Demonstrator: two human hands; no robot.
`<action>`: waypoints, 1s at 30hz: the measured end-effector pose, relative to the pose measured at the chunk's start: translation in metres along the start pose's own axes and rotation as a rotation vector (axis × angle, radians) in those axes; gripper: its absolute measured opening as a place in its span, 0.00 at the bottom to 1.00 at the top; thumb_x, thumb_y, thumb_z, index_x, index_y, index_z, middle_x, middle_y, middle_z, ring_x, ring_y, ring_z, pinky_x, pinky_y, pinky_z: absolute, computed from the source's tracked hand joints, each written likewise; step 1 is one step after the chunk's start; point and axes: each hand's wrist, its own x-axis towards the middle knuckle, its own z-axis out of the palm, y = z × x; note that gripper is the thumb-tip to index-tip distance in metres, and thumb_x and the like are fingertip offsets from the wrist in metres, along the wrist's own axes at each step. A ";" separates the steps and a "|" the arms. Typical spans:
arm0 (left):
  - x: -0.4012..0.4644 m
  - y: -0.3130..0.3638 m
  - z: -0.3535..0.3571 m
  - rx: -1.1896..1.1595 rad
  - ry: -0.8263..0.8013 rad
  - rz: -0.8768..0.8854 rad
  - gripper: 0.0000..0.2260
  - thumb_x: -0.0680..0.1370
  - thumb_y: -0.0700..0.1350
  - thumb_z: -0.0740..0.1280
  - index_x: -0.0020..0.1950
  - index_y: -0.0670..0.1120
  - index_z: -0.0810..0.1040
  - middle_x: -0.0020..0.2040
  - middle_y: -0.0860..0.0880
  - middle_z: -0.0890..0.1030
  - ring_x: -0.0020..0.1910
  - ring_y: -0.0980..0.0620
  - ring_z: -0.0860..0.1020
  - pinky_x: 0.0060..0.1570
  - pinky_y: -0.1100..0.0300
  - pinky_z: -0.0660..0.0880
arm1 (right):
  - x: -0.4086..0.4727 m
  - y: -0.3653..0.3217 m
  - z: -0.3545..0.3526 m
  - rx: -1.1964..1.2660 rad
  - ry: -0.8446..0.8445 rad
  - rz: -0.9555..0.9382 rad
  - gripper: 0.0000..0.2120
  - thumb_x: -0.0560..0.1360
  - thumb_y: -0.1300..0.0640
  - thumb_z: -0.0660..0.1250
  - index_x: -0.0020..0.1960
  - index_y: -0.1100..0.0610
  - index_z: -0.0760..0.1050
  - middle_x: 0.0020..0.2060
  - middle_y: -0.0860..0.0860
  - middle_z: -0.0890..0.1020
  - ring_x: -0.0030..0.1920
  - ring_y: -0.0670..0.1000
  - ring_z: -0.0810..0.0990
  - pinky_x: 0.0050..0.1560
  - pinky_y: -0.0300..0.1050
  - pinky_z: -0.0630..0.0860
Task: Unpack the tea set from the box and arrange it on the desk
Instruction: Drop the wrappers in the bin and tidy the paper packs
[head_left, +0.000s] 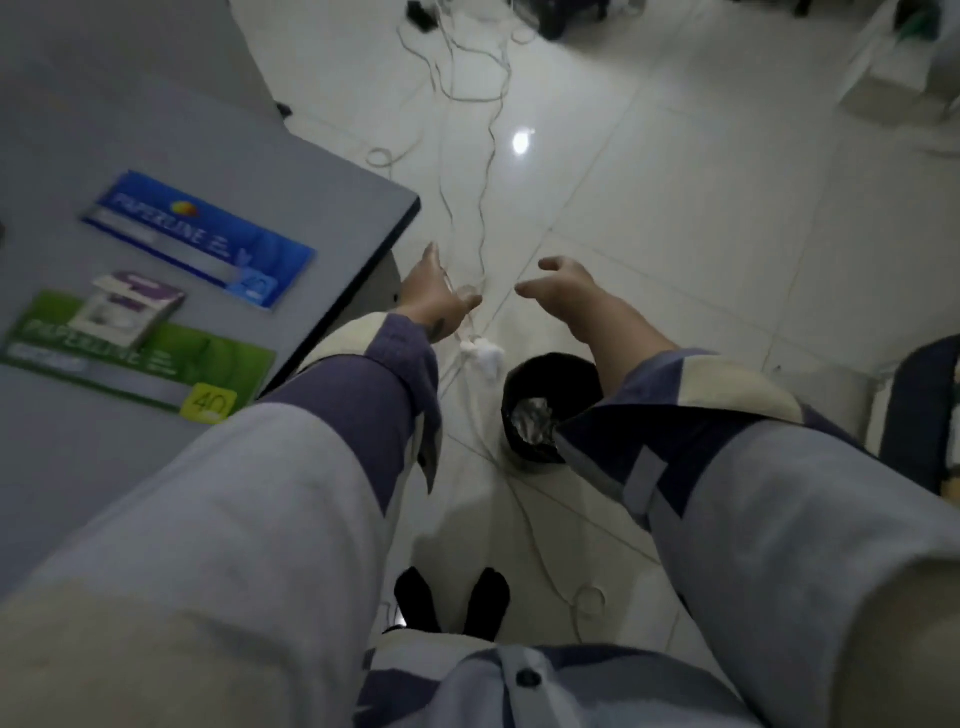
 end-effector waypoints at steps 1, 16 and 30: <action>-0.002 -0.001 -0.016 -0.021 0.024 -0.009 0.40 0.76 0.47 0.70 0.79 0.44 0.48 0.77 0.45 0.60 0.75 0.47 0.62 0.72 0.56 0.60 | -0.003 -0.014 0.006 -0.026 -0.008 -0.034 0.29 0.76 0.58 0.67 0.74 0.59 0.61 0.70 0.57 0.69 0.69 0.55 0.70 0.65 0.44 0.67; -0.029 -0.175 -0.222 -0.226 0.560 -0.411 0.26 0.77 0.43 0.68 0.73 0.41 0.64 0.68 0.41 0.72 0.67 0.42 0.72 0.67 0.53 0.68 | -0.014 -0.166 0.250 -0.408 -0.356 -0.445 0.21 0.78 0.58 0.65 0.70 0.57 0.69 0.50 0.52 0.76 0.48 0.53 0.78 0.44 0.41 0.73; -0.023 -0.263 -0.274 0.210 0.374 -0.715 0.39 0.67 0.54 0.77 0.71 0.41 0.64 0.69 0.40 0.64 0.69 0.40 0.63 0.63 0.46 0.67 | -0.009 -0.189 0.375 -0.787 -0.292 -0.306 0.44 0.65 0.48 0.78 0.71 0.62 0.59 0.64 0.58 0.74 0.65 0.59 0.73 0.63 0.53 0.71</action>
